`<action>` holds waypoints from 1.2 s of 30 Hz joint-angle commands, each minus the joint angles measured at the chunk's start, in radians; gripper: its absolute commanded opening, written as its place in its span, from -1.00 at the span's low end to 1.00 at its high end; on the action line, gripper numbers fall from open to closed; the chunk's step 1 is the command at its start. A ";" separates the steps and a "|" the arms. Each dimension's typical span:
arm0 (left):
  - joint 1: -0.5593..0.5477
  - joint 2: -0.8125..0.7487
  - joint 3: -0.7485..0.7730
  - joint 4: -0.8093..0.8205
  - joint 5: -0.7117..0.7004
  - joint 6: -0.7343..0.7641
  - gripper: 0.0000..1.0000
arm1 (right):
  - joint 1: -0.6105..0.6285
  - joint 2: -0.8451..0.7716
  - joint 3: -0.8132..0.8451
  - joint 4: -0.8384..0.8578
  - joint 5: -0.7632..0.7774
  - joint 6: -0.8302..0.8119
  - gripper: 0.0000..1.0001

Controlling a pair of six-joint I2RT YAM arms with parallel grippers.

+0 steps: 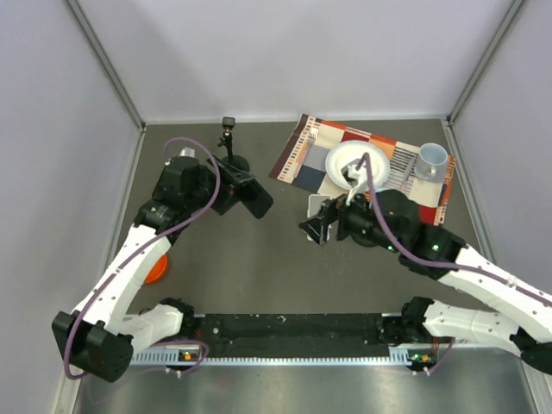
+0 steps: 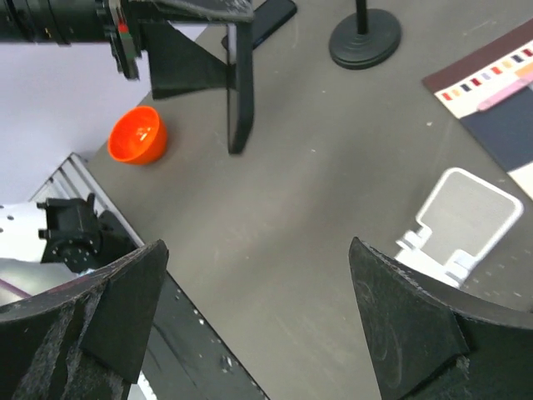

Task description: Place the phone on the phone stand

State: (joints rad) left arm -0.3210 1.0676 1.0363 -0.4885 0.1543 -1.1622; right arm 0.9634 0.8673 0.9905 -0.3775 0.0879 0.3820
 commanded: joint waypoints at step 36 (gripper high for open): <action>-0.063 -0.219 -0.200 0.553 0.467 0.202 0.56 | 0.045 -0.005 -0.282 0.651 0.038 0.069 -1.00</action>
State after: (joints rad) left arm -0.4393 0.9356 0.8406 -0.2173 0.4850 -1.1534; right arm 1.0939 1.0519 0.7719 0.1730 0.2176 0.4496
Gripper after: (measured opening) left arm 0.754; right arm 0.123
